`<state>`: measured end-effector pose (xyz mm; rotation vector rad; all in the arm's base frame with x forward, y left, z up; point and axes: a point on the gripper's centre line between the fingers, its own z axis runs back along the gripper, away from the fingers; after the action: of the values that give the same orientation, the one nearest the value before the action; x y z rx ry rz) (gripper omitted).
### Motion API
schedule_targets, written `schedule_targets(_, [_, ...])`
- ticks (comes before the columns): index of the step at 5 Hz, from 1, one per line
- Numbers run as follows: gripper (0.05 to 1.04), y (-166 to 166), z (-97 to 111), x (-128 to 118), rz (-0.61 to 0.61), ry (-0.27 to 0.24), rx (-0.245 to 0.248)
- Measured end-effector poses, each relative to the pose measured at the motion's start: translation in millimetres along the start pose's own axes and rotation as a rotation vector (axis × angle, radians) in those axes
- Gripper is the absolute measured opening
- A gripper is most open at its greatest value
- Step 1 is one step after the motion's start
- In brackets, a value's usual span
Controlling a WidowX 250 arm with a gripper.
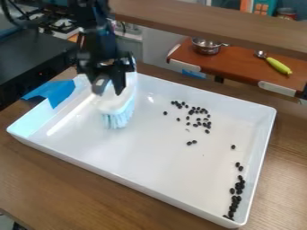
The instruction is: Sweep into pile
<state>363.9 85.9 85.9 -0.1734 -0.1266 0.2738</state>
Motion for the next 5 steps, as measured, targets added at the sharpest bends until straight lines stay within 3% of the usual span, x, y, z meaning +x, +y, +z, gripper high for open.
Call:
schedule_targets(2, [0.488, -16, -16, 5, -0.036, -0.003, 0.020])
schedule_targets(5, [0.488, -66, -27, -3, -0.059, 0.023, -0.017])
